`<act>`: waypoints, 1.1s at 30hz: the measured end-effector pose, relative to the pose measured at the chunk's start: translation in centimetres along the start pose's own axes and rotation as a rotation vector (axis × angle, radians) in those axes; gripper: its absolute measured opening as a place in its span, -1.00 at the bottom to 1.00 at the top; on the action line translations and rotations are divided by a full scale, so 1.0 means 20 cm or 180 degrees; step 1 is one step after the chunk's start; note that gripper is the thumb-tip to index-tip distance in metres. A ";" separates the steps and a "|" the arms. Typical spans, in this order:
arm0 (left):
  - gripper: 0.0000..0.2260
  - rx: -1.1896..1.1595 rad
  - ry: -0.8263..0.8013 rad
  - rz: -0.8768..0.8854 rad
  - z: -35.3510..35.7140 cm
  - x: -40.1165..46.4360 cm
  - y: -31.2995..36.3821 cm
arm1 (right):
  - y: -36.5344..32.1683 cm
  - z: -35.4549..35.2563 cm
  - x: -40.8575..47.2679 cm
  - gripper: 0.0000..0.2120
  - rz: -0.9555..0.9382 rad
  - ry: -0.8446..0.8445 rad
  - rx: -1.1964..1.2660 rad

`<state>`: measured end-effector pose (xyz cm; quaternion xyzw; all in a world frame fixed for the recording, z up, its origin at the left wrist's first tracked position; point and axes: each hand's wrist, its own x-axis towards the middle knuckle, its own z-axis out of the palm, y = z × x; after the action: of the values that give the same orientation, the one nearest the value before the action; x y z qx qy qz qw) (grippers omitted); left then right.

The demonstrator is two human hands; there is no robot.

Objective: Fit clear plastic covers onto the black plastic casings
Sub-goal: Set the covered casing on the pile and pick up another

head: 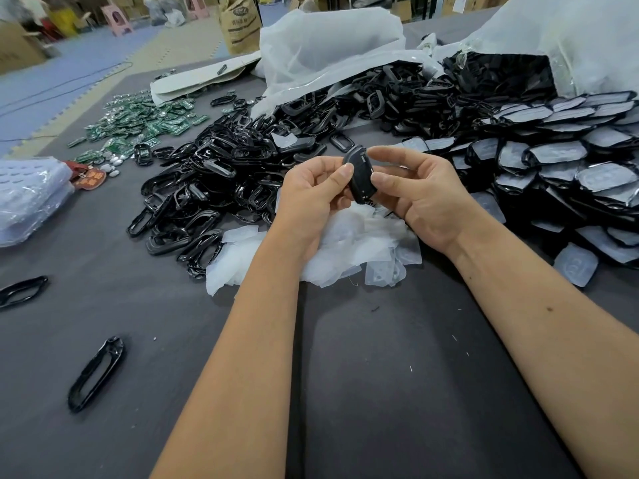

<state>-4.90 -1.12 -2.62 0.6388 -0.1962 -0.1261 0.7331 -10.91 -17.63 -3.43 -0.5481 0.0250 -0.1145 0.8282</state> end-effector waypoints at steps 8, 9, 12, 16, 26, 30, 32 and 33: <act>-0.90 -0.0004 0.0045 -0.0075 0.01 -0.01 0.01 | 0.01 0.00 -0.01 -0.63 -0.0193 0.0079 -0.0093; -0.91 0.0010 0.0092 -0.0054 0.02 -0.01 0.01 | 0.01 0.01 -0.02 -0.66 -0.0313 0.0188 -0.0263; -0.91 0.0183 0.0237 0.0055 0.03 0.00 0.02 | -0.02 0.03 -0.03 -0.68 -0.0750 0.0494 -0.1034; -0.83 0.0200 0.0149 0.0195 0.09 -0.02 0.06 | -0.13 0.01 -0.06 -0.75 -0.1635 0.0872 -0.2589; -0.68 0.1725 -0.0499 0.0938 0.75 0.10 0.12 | -0.57 -0.39 -0.16 -0.70 -0.1529 0.1974 -0.5073; -0.72 0.2240 -0.0641 0.1261 0.86 0.10 0.09 | -0.61 -0.49 -0.21 -0.69 -0.0905 0.1824 -0.5449; -0.76 0.2237 -0.0522 0.1275 0.84 0.08 0.06 | -0.62 -0.50 -0.22 -0.69 -0.0811 0.1684 -0.5451; -0.77 0.2260 -0.0449 0.1273 0.83 0.07 0.06 | -0.63 -0.50 -0.22 -0.67 -0.0855 0.1688 -0.5428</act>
<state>-11.12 -16.38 0.44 0.7911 -0.3975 0.0508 0.4620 -18.94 -30.38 3.74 -0.9300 0.2272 -0.2754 0.0874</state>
